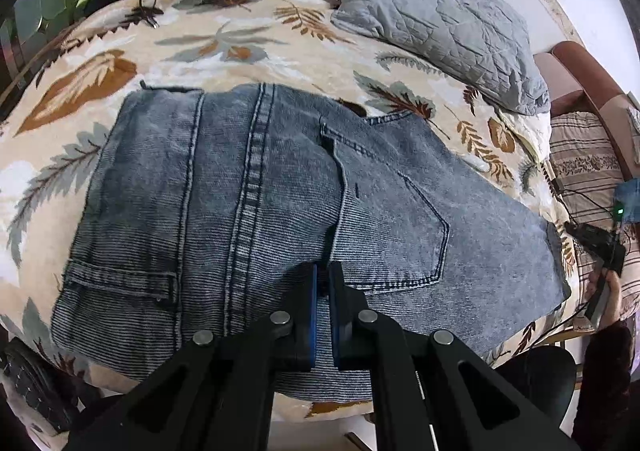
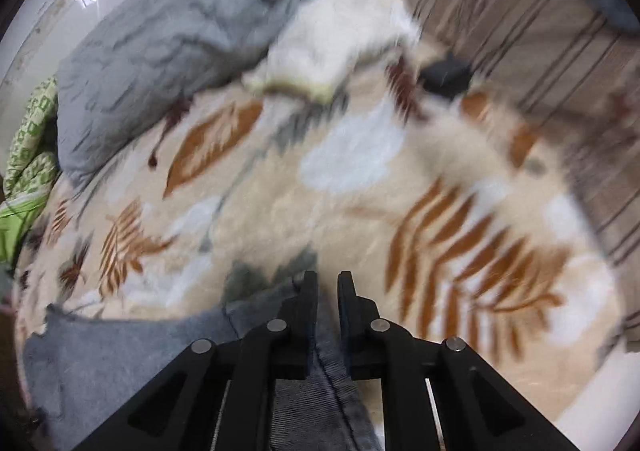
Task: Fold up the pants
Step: 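Open the left gripper to release the folded waistband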
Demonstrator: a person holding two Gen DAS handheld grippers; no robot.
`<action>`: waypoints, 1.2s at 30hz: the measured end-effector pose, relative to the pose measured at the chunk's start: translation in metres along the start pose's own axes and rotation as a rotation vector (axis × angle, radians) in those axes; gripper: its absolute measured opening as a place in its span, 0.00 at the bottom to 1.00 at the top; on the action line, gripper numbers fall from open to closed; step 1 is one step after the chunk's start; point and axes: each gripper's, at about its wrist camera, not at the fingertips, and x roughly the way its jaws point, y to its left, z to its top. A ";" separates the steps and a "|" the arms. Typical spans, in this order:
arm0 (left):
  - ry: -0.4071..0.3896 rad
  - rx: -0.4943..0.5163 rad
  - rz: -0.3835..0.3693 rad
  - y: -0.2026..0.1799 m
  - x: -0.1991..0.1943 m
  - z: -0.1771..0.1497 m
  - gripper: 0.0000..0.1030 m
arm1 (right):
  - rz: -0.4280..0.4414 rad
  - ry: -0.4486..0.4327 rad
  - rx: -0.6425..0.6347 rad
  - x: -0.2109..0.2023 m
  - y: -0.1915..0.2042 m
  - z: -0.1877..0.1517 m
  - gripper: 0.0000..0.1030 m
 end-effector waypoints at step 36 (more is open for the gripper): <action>-0.108 0.086 0.129 -0.031 -0.007 -0.012 0.62 | 0.558 0.107 -0.425 -0.022 0.257 -0.153 0.12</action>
